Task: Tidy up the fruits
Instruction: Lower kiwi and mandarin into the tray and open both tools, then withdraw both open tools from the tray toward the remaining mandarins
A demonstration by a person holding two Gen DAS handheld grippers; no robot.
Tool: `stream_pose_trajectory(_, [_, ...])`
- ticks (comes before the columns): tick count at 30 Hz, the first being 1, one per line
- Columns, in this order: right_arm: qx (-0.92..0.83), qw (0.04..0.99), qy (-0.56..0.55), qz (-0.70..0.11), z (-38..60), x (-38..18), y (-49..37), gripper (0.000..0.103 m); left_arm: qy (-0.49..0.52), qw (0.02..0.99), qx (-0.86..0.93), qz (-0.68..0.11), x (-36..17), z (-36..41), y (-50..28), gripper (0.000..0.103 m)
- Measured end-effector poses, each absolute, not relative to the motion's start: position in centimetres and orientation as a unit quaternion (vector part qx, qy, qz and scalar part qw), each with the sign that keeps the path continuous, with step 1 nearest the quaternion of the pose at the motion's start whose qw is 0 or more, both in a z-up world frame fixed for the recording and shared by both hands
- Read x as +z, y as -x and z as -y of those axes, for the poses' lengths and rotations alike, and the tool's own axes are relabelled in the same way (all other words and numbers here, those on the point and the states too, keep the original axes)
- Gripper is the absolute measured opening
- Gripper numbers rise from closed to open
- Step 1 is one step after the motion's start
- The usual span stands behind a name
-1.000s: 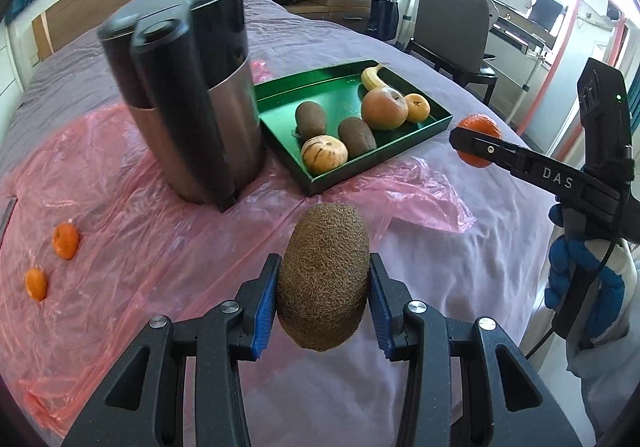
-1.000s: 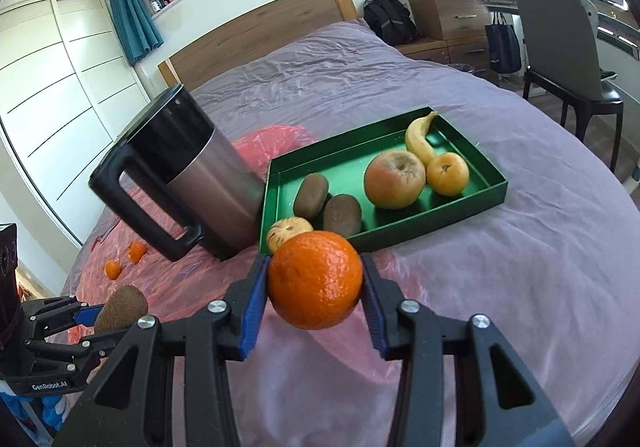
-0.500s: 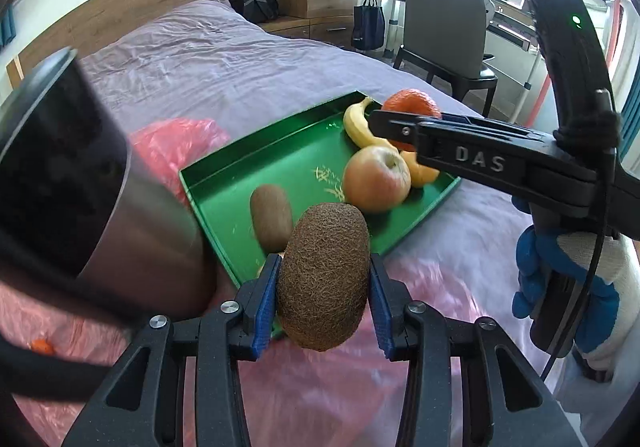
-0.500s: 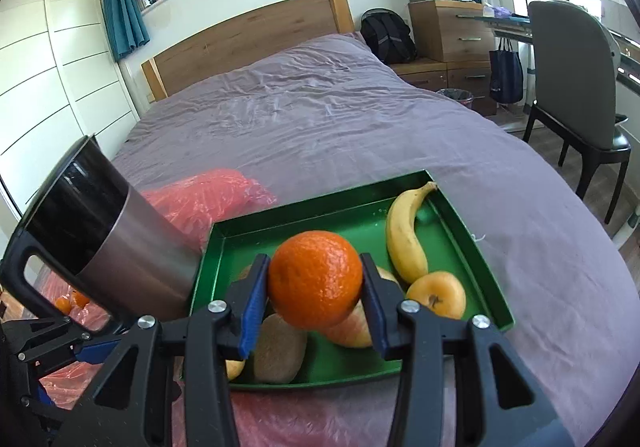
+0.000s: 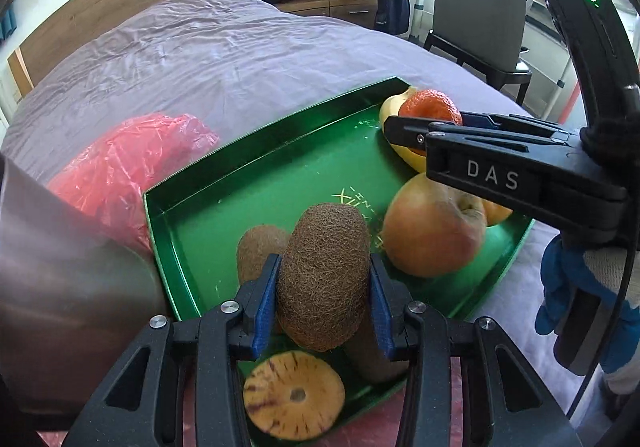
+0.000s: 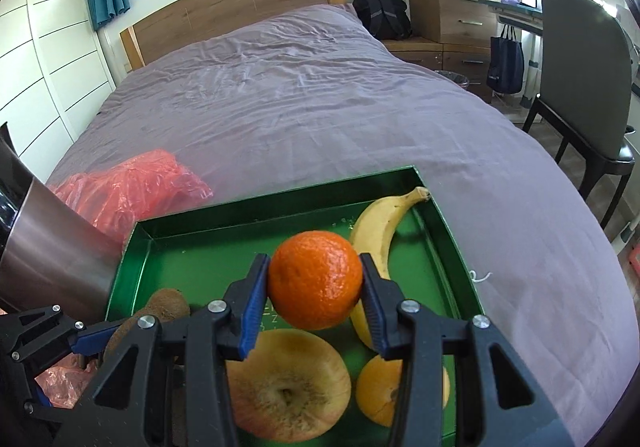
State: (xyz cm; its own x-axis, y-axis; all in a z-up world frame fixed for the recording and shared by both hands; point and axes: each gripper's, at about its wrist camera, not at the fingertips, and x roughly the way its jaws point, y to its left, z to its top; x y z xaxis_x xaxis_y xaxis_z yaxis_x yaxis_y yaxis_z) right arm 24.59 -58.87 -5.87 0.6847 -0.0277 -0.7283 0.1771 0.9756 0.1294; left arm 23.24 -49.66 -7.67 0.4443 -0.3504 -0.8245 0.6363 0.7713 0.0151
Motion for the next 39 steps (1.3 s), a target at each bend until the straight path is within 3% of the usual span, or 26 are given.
stream_pose_trajectory(19, [-0.054, 0.915, -0.078, -0.392, 59.2, -7.8, -24.8, 0.033, -0.165, 0.825, -0.301, -0.45, -9.6, 51.1, -24.1, 0.037])
stream_pose_trajectory(23, [-0.059, 0.914, -0.081, -0.393, 59.4, -7.7, -24.3, 0.054, -0.16, 0.827, -0.3, -0.448, -9.0, 50.8, -23.7, 0.042])
stream_pose_trajectory(26, [-0.062, 0.913, -0.085, -0.395, 59.6, -7.4, -23.7, 0.062, -0.153, 0.829, -0.3, -0.446, -8.2, 50.4, -23.4, 0.048])
stream_pose_trajectory(31, [-0.072, 0.912, -0.089, -0.393, 59.8, -6.4, -22.1, 0.065, -0.15, 0.833, -0.303, -0.438, -6.5, 49.7, -22.0, 0.054])
stream_pose_trajectory(39, [-0.085, 0.92, -0.095, -0.371, 59.3, -2.5, -17.9, 0.065, -0.141, 0.84, -0.331, -0.405, -2.6, 47.5, -17.5, 0.055])
